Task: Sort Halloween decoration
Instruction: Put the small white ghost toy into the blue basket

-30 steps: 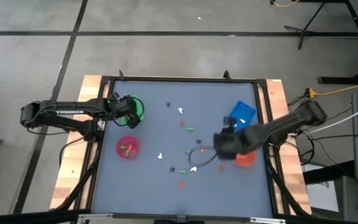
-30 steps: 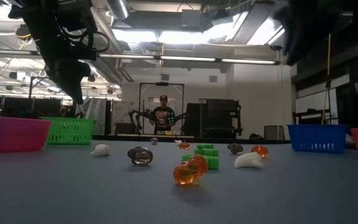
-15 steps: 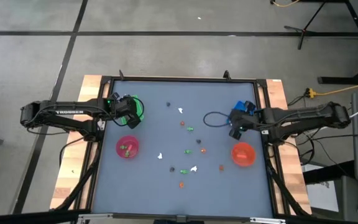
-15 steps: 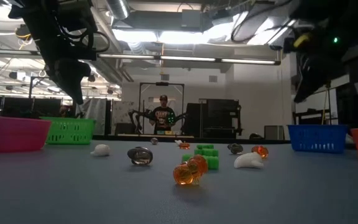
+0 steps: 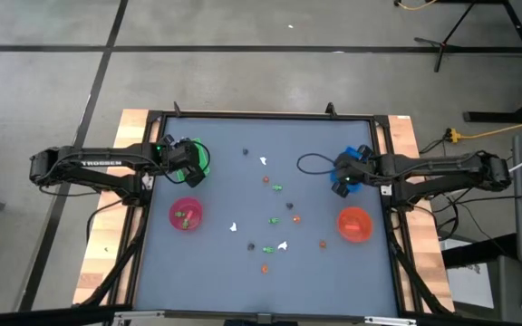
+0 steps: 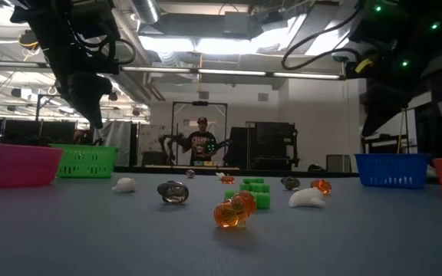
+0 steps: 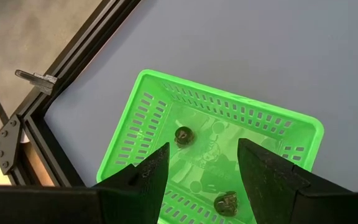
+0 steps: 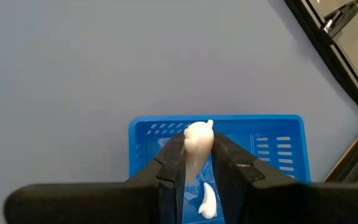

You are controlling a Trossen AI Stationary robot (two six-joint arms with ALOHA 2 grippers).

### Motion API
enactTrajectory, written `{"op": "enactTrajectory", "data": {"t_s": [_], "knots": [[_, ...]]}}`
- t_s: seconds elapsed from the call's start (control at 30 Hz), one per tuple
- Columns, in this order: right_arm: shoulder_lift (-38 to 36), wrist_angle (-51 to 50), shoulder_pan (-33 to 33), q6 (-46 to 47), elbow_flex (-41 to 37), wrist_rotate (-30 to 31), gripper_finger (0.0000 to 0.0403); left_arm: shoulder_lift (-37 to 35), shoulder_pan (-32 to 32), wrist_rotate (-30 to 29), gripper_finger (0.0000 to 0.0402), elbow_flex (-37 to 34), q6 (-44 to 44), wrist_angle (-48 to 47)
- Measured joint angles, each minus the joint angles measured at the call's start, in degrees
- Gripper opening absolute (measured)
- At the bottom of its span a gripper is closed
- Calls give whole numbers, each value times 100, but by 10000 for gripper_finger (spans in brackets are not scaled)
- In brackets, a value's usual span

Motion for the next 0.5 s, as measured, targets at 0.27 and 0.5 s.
{"op": "enactTrajectory", "data": {"t_s": [0.27,0.5], "knots": [[0,0,13,0,0,12,85,0,-2,0,174,0,0,0],[0,-33,13,71,2,167,152,0,-2,0,174,0,0,0]]}}
